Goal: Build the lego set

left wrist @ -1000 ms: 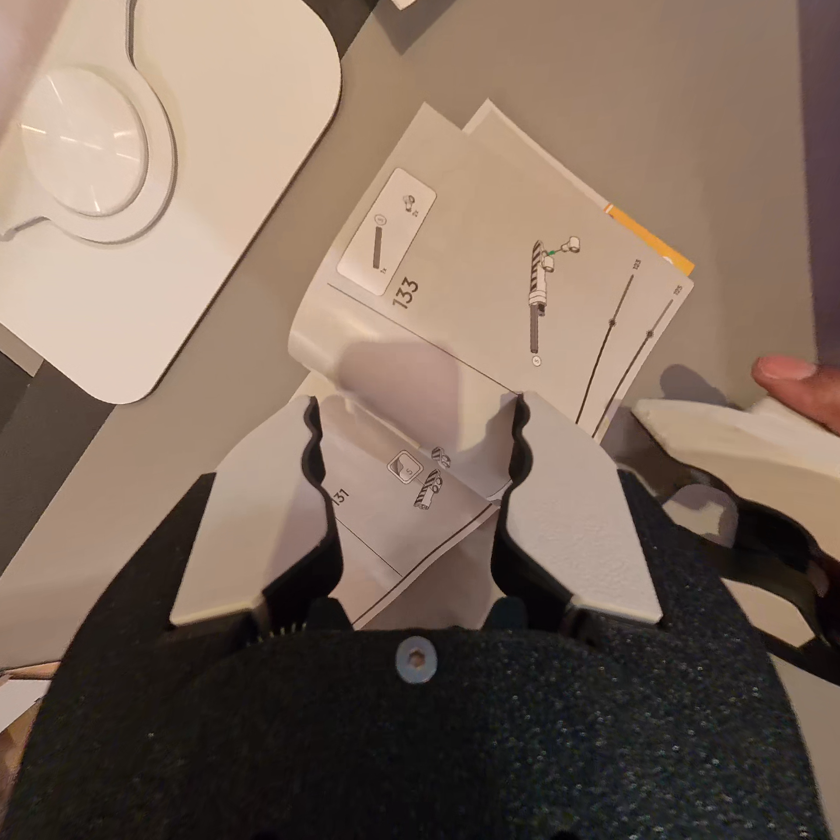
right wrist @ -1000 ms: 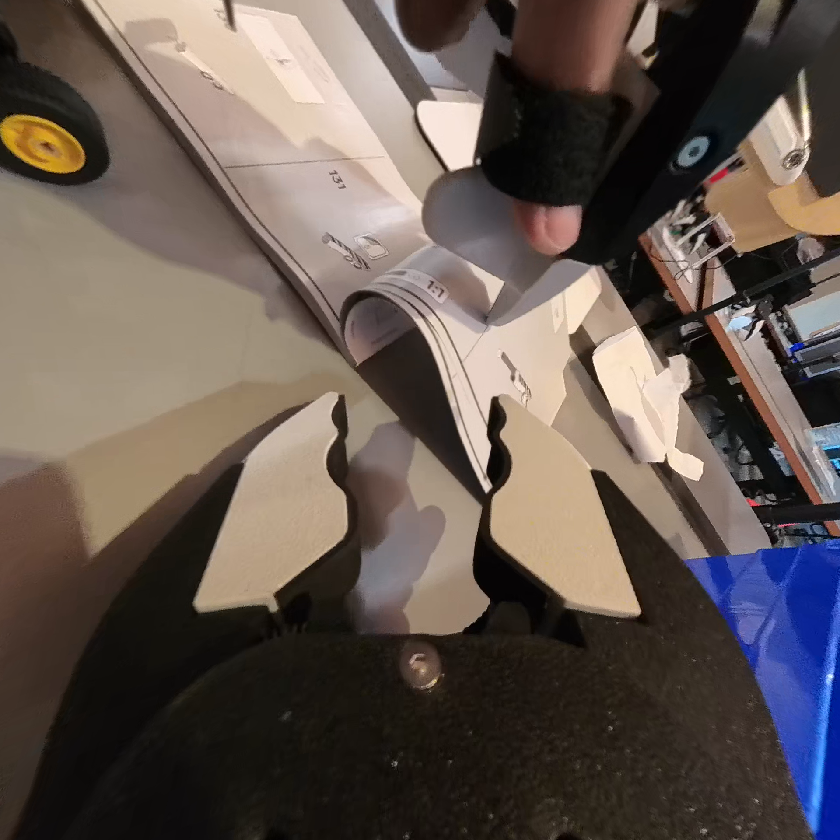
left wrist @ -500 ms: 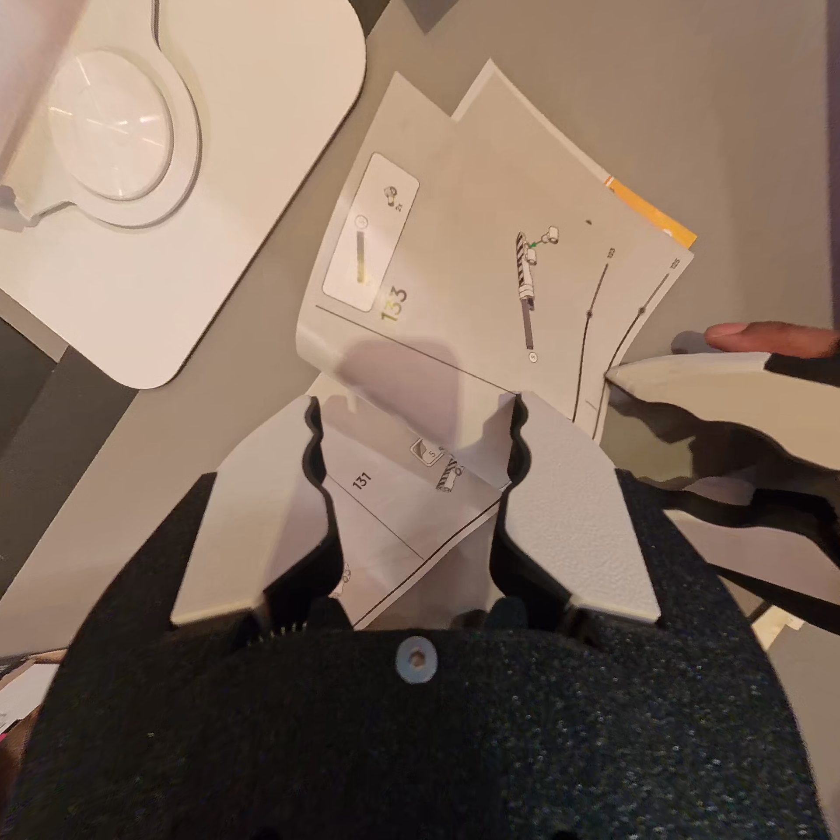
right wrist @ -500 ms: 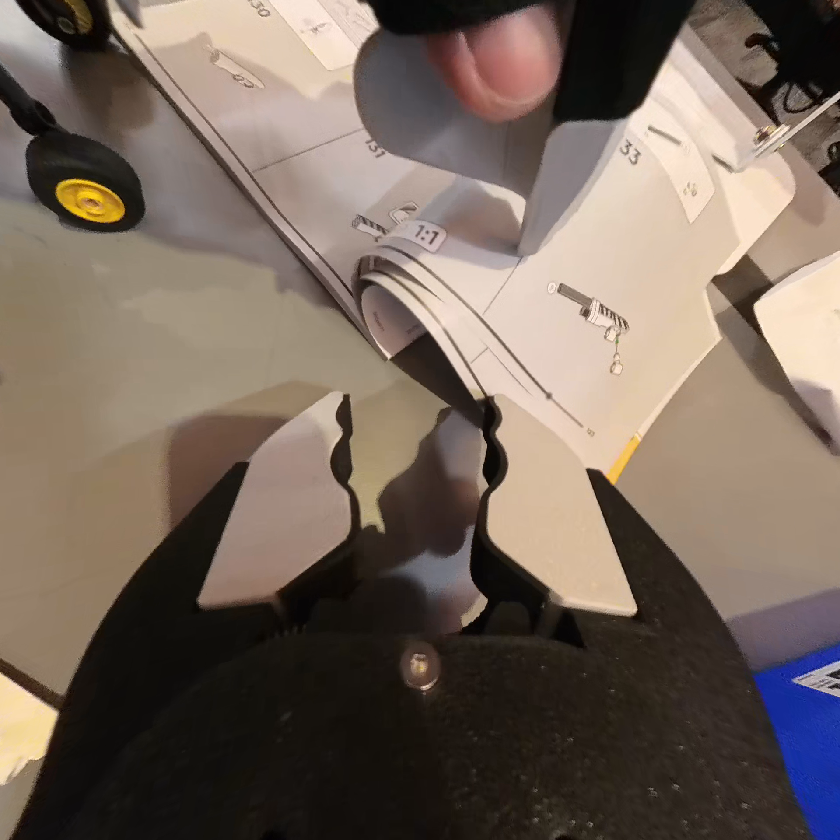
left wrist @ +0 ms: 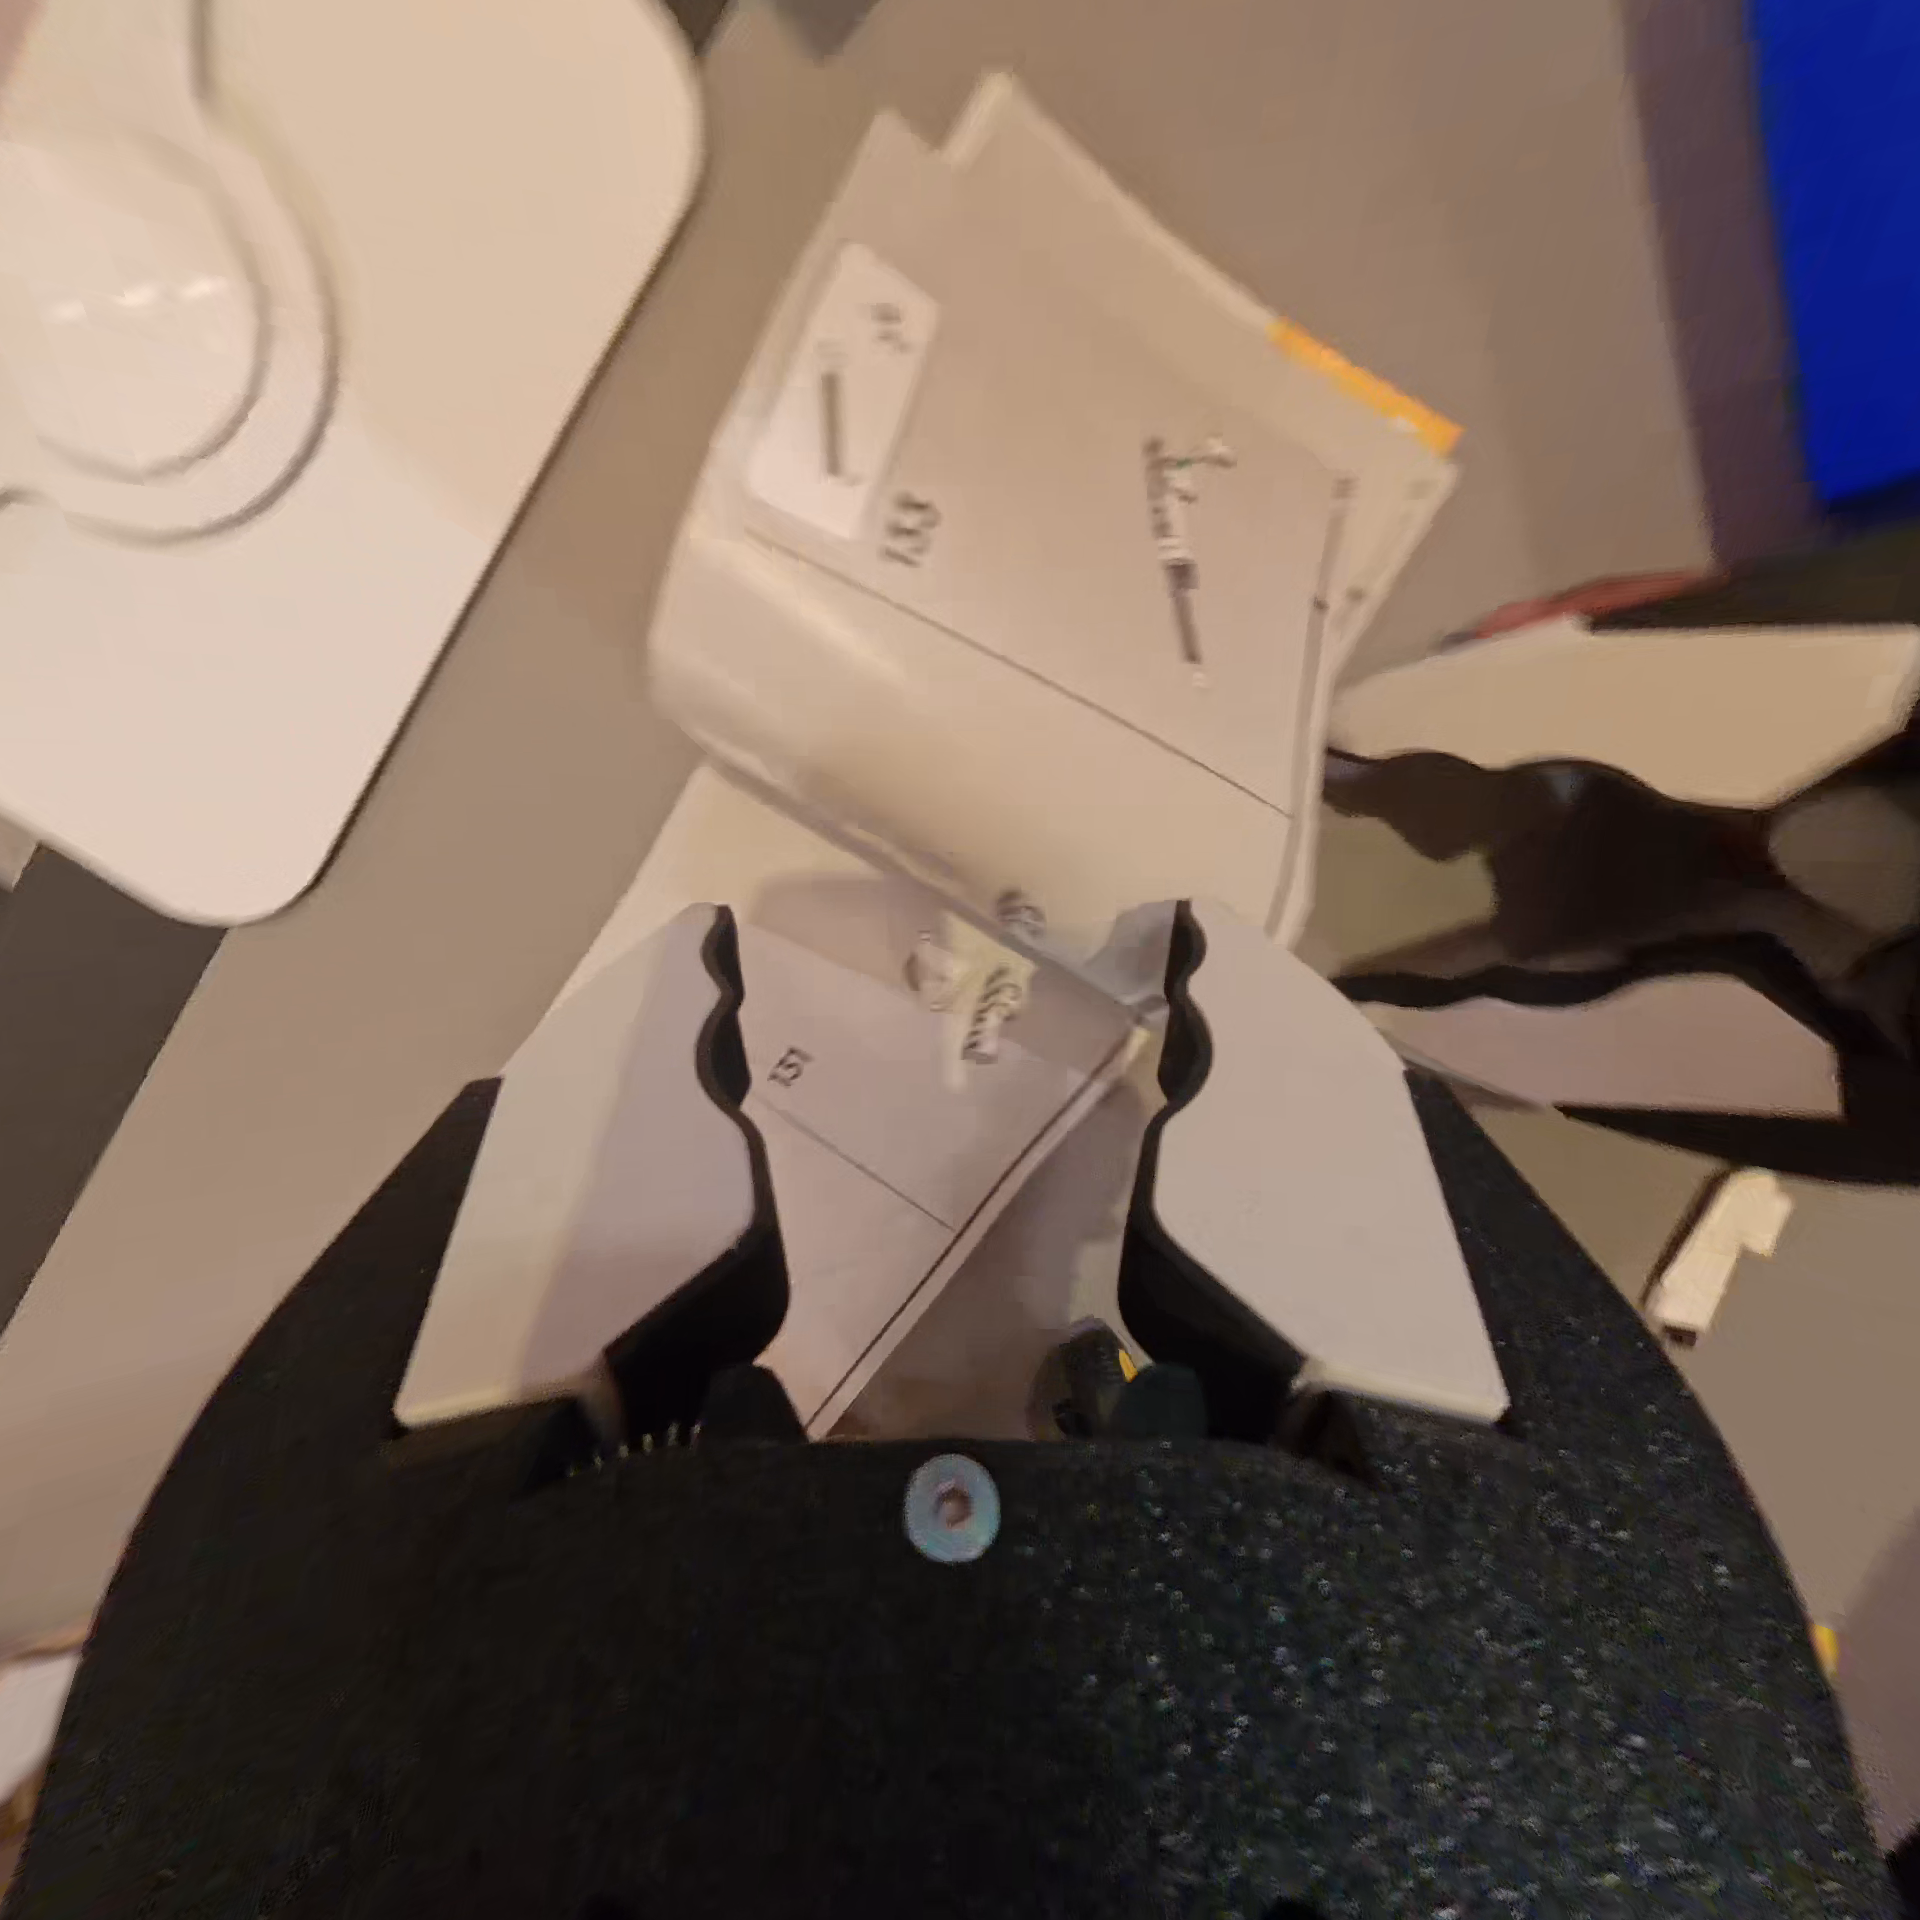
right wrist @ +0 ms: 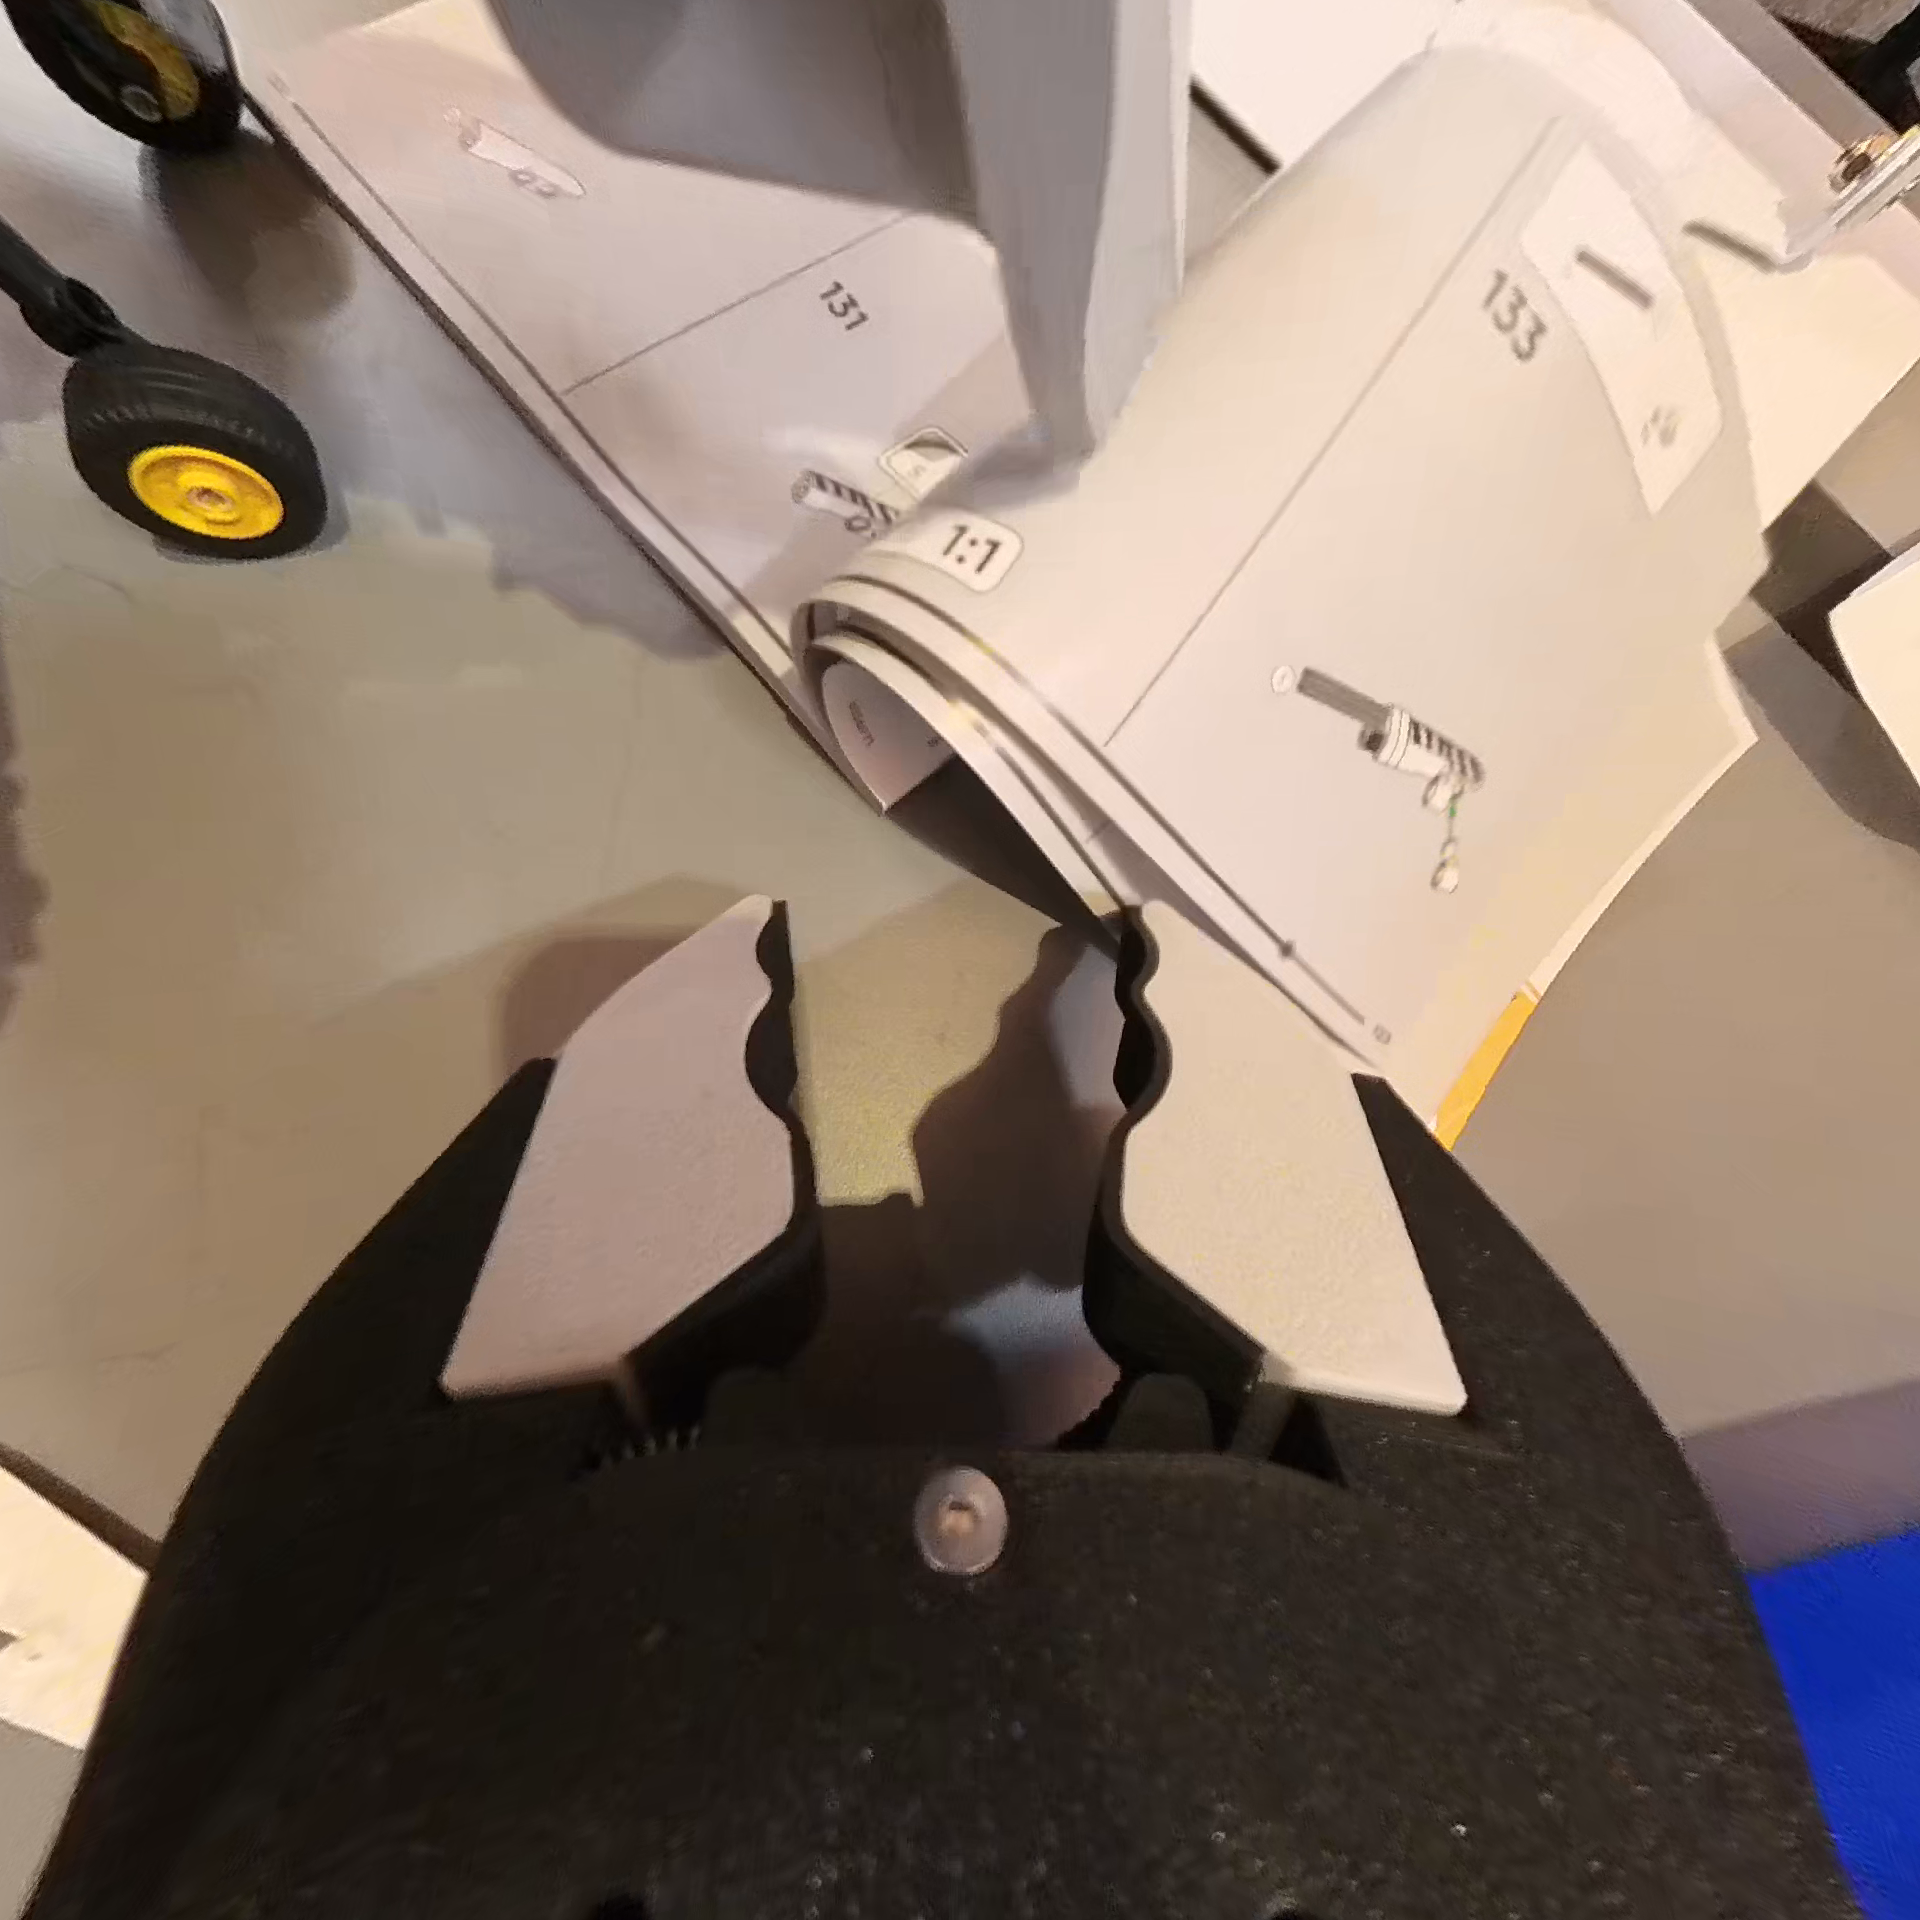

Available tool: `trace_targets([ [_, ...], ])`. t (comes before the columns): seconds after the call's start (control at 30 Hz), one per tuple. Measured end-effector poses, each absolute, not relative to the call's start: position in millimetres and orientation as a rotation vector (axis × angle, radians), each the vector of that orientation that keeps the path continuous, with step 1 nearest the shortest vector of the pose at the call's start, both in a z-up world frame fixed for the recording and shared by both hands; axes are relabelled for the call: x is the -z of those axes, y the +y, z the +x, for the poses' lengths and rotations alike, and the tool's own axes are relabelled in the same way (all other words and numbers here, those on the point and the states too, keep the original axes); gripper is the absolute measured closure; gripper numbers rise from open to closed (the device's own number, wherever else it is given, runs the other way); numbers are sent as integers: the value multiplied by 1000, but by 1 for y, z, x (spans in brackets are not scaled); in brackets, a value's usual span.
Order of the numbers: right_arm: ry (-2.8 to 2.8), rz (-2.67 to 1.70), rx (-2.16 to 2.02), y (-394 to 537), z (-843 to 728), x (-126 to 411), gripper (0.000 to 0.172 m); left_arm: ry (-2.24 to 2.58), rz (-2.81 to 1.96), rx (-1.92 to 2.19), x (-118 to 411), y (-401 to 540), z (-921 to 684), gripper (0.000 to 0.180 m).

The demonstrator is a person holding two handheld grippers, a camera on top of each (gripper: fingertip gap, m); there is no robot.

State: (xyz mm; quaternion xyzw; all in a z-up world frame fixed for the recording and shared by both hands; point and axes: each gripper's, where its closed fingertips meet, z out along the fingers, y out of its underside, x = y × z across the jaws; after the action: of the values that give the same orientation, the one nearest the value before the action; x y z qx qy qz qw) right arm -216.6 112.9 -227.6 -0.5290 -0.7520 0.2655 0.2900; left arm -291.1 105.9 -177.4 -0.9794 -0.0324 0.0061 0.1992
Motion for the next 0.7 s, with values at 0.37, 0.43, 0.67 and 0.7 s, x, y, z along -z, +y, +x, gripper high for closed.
trace_targets([
  [0.37,-2014,-1431,-727,113,-216,229,111,-51,-2806,-133,193,103,-300,99],
  [0.43,-2015,-1433,-729,113,-216,229,111,-66,-2813,-172,193,100,-309,100],
  [0.67,-1968,-1448,-765,116,-219,224,110,-47,-2806,-142,192,98,-305,101],
  [0.7,-1951,-1449,-773,116,-220,222,110,-37,-2802,-141,190,98,-303,101],
])
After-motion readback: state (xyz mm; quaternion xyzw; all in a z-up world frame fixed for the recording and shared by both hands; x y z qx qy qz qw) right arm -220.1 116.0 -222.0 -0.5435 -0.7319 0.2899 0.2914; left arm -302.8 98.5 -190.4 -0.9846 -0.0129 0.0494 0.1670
